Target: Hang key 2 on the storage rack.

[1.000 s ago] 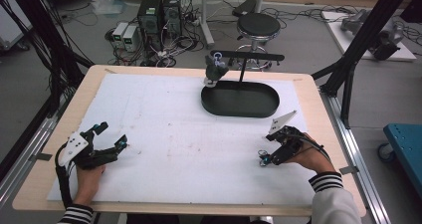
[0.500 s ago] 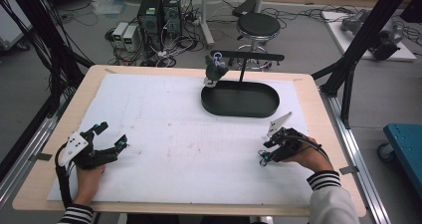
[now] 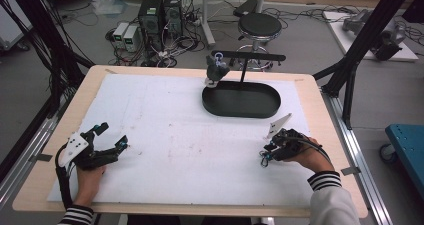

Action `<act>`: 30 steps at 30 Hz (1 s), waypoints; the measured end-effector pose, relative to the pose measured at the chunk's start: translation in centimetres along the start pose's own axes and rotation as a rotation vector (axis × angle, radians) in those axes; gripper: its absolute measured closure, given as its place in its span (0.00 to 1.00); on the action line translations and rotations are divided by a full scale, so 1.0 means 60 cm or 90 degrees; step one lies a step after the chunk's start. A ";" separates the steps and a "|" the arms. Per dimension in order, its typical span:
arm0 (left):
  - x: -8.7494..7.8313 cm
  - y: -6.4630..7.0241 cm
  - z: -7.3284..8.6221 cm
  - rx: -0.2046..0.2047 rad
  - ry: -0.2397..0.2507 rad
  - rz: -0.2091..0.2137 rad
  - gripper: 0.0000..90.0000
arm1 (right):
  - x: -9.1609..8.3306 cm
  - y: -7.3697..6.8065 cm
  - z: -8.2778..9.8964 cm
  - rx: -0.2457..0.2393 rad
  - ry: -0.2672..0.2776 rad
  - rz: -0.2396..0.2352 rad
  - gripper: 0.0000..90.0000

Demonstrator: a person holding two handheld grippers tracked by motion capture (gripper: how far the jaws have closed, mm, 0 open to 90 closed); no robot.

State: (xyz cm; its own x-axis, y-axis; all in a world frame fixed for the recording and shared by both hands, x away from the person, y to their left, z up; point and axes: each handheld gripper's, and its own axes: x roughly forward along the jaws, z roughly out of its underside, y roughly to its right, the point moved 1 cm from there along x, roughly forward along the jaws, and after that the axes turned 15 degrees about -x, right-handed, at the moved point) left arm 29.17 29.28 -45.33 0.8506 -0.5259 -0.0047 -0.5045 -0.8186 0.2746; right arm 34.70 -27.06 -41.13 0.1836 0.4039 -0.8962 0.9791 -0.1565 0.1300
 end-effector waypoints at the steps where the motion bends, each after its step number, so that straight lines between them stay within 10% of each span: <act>1: 0.000 0.000 0.000 -0.001 0.000 0.000 0.15 | 0.000 0.001 0.001 -0.001 0.003 -0.002 0.81; 30: 0.000 0.000 0.000 -0.001 0.000 0.000 0.15 | 0.002 0.008 0.001 0.022 0.015 -0.032 0.98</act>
State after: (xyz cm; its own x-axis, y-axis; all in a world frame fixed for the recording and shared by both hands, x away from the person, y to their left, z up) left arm 29.18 29.29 -45.32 0.8508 -0.5254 -0.0047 -0.5038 -0.8183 0.2765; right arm 35.17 -27.13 -41.18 0.1366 0.4326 -0.8912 0.9836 -0.1660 0.0702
